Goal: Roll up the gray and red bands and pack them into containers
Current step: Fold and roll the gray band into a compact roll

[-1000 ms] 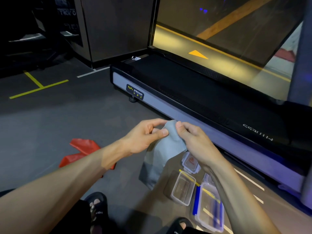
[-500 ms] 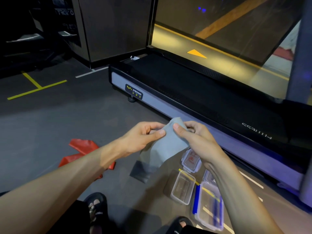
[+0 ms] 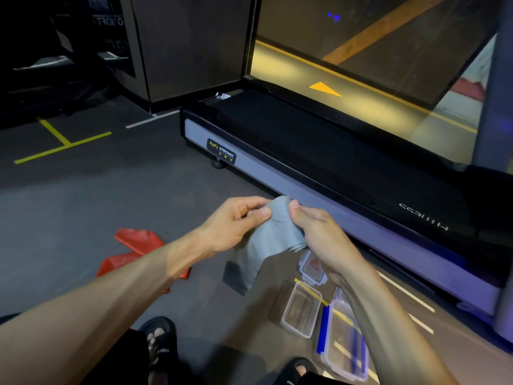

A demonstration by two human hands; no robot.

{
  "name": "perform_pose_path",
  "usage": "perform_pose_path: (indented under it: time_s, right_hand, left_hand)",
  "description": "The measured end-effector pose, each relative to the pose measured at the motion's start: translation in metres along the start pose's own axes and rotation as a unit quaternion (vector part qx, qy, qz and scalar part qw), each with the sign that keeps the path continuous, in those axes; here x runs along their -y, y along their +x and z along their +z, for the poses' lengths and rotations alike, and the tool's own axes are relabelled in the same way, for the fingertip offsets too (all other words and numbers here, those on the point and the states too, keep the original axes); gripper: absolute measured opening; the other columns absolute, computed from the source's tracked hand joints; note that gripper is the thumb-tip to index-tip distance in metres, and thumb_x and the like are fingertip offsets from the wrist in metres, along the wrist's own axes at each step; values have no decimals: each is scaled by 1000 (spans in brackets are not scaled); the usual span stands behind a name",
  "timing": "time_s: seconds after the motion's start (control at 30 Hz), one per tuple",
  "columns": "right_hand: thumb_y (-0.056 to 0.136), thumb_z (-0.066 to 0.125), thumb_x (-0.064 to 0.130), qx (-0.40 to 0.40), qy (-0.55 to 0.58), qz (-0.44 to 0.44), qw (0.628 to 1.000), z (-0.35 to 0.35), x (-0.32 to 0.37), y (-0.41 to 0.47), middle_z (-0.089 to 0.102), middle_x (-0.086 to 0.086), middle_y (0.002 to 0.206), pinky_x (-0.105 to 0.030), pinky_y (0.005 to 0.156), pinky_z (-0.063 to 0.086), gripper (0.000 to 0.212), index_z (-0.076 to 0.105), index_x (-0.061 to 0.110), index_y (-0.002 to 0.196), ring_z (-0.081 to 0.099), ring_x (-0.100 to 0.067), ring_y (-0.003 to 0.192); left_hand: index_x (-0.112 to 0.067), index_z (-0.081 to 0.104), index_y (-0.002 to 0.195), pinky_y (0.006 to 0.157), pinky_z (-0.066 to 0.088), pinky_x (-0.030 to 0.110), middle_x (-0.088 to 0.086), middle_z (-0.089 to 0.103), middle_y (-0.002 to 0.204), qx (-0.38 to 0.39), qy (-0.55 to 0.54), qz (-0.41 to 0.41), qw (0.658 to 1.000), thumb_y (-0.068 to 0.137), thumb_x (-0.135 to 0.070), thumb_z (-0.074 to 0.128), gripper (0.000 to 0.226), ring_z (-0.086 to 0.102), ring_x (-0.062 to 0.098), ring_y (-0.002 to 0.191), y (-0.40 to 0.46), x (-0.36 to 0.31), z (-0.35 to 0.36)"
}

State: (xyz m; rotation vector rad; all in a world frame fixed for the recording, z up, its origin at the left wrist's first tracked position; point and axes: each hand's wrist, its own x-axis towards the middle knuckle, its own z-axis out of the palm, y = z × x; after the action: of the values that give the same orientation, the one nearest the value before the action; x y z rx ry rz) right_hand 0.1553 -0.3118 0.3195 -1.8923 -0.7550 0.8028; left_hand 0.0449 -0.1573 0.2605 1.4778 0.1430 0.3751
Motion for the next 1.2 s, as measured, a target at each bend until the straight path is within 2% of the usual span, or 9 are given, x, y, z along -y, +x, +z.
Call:
perform_pose_path:
  time_s: [0.17,0.3,0.47,0.63,0.77,0.83,0.97,1.07,1.2]
  right_hand:
    - [91,65,58,21,-2,-1,1000,2,0,-1,80,-2,101,-55,96,57,41,74,23,111,76,-21,97]
    - [97,70,31,-22,69,-10,997,4,2,2,78,-13,98,-44,79,61,25,70,10,110,76,-27,90]
    - [98,70,30,-39,99,1,994,-2,0,4,77,-2,80,-22,58,54,25,69,6,104,72,-11,70]
    - [100,63,42,-24,107,0,994,-3,2,2,77,-20,101,-45,82,57,39,73,5,106,75,-34,92]
    - [105,53,42,17,97,-9,995,-1,1,-2,78,-16,104,-57,102,53,39,77,12,111,73,-38,103]
    - [108,47,39,38,103,-11,994,-1,4,-5,79,-11,107,-52,103,53,39,75,15,117,75,-31,104]
    - [108,40,46,55,97,-16,994,-2,2,-4,79,-7,110,-45,104,53,48,74,15,119,74,-23,107]
    - [100,56,56,78,61,-23,995,1,-3,-5,78,-8,107,-42,94,56,43,74,22,119,74,-20,102]
    - [96,71,29,50,64,-52,995,1,0,-5,79,1,101,-21,74,57,24,73,18,117,76,-14,92]
  left_hand:
    - [-6,70,110,73,47,35,27,62,79,-32,44,12,998,99,-26,64,23,56,24,80,1,4,4]
    - [-6,72,104,68,51,23,15,67,82,-33,18,-11,999,92,-29,65,27,63,14,75,1,-1,1]
    - [-6,70,96,59,46,18,6,64,78,11,56,-41,998,93,-33,61,29,56,10,69,-1,-1,-8]
    - [-11,72,85,56,41,21,1,61,72,2,97,-29,995,98,-36,64,29,51,12,67,2,0,-13]
    - [-16,72,90,62,47,25,-1,65,69,9,90,-19,996,98,-32,66,18,55,12,66,4,2,-13]
    - [-16,70,101,62,43,35,10,59,69,14,83,-20,996,95,-39,67,24,51,21,67,4,3,-12]
    - [-10,66,108,53,42,25,-4,61,63,26,99,-13,995,103,-22,60,15,52,9,57,2,4,-7]
    - [-11,68,99,62,48,30,8,67,78,22,80,4,997,98,-31,62,21,58,19,72,2,-1,-5]
    - [-13,67,86,58,39,34,8,61,69,5,91,17,996,95,-35,65,23,49,19,67,4,-1,-7]
